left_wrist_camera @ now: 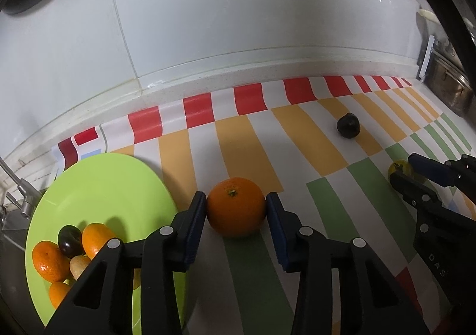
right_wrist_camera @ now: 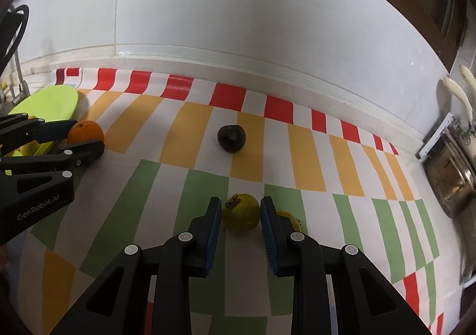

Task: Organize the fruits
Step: 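Grasp the orange with the left gripper while the right grasps a green fruit, then carry the orange and green fruit onto the plate and open both grippers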

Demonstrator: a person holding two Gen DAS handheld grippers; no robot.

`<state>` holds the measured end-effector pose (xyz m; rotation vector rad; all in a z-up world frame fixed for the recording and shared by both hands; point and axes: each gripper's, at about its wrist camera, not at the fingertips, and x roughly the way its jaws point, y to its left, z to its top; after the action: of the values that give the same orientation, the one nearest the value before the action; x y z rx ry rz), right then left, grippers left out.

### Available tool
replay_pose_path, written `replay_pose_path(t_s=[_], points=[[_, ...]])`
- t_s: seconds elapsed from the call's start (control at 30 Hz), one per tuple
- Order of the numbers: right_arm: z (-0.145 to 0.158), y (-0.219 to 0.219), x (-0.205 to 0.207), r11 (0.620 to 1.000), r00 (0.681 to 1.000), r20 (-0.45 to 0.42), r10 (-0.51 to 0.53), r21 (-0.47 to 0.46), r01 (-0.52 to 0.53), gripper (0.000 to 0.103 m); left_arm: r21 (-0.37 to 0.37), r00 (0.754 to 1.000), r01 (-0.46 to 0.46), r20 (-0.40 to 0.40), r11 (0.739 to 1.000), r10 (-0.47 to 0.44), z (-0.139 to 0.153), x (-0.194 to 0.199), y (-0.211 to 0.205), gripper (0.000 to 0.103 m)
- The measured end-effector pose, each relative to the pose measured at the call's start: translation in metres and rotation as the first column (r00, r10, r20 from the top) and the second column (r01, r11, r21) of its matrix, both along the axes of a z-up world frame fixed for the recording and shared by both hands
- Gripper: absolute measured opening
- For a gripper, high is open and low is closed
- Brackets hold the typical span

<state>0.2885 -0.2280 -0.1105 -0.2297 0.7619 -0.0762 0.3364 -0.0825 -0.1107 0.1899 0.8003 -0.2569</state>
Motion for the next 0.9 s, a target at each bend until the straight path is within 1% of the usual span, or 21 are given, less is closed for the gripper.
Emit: replay_pose_path(t_s=[0.17,0.33,0.63,0.9], points=[[0.005,-0.003,-0.007,1.0,0.999,0.032,0.004,0.026,-0.005,0.027,-0.006,1.0,0.02,0.015,1.0,-0.02,0.007,-0.011,0.0,0.04],[0.017,-0.002,-0.016,0.997,0.998,0.062,0.024,0.074,-0.028,0.027,-0.02,0.999,0.025,0.027,0.999,-0.025,0.018,-0.022,0.003,0.04],[0.039,0.008,-0.031,0.989,0.992,0.106,0.063,0.125,-0.076,0.027,-0.046,0.998,0.003,0.059,0.999,0.0,0.041,-0.044,0.017,0.04],[0.061,0.025,-0.049,0.984,0.981,0.155,0.114,0.12,-0.133,0.027,-0.061,0.995,-0.042,0.091,0.997,0.048,0.06,-0.071,0.037,0.04]])
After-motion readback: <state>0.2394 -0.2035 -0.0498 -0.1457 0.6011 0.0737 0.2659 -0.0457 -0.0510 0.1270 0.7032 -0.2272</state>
